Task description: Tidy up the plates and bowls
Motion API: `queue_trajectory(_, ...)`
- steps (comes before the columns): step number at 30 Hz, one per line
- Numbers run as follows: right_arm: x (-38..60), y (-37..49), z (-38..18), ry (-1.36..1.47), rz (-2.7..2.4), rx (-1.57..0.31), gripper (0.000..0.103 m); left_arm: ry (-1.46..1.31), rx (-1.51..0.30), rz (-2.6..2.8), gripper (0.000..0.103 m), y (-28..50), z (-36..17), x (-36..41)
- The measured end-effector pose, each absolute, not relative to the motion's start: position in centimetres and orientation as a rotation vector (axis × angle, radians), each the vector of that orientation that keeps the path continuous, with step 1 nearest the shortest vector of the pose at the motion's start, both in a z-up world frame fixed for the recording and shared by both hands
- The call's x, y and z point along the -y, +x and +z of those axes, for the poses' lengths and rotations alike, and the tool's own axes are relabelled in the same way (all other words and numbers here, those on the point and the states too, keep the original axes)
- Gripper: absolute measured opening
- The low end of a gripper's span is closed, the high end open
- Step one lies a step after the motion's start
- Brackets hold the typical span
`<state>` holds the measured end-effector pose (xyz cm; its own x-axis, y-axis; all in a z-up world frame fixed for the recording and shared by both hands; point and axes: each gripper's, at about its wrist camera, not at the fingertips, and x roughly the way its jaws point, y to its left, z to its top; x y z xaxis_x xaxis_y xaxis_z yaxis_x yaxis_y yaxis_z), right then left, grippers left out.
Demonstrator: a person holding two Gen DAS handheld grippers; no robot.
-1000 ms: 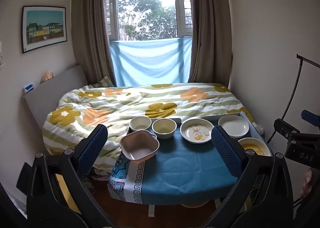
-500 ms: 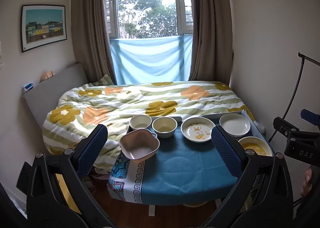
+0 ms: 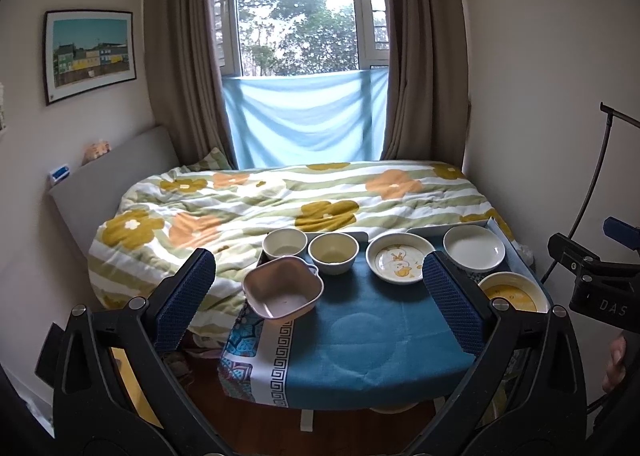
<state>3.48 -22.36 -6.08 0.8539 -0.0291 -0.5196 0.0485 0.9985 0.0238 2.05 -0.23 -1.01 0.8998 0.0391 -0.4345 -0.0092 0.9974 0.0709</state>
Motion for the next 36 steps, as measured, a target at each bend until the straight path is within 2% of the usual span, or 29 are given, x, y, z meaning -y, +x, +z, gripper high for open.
queue_trajectory(36,21.77,3.37,-5.49,0.033,-0.041,-0.534,0.103,0.053,-0.436,0.012,0.103,2.52,-1.19,-0.36)
